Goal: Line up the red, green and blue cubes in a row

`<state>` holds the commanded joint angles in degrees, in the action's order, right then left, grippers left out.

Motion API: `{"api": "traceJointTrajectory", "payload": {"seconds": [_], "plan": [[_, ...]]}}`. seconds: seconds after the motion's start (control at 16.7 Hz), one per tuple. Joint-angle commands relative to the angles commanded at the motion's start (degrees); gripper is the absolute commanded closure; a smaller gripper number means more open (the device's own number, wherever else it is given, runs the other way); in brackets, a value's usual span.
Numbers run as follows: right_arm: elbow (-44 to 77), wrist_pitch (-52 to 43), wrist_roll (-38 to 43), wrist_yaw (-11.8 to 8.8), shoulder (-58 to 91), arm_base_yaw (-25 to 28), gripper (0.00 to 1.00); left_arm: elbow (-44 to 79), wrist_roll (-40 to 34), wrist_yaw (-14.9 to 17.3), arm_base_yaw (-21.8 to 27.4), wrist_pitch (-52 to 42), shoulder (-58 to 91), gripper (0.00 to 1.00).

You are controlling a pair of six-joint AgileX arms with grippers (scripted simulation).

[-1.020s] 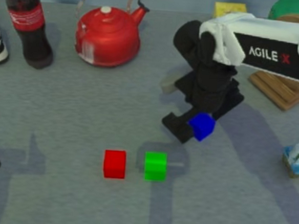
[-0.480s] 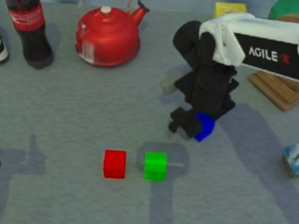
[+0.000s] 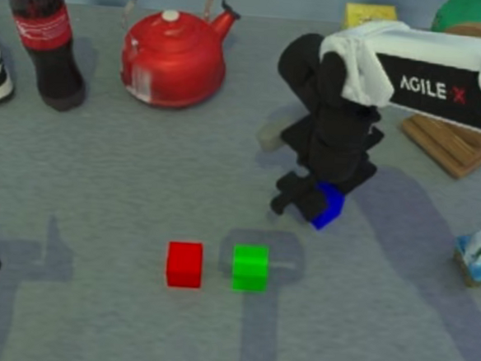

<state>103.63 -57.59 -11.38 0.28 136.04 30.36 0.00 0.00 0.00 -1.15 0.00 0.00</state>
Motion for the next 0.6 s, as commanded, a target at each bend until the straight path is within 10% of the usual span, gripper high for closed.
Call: {"api": "traceJointTrajectory", "payload": {"seconds": [0.6], "plan": [[6.9, -9.33, 0.19, -0.17, -2.81, 0.11, 1.0, 0.0, 0.0, 0.0, 0.0, 0.0, 0.0, 0.0]]}}
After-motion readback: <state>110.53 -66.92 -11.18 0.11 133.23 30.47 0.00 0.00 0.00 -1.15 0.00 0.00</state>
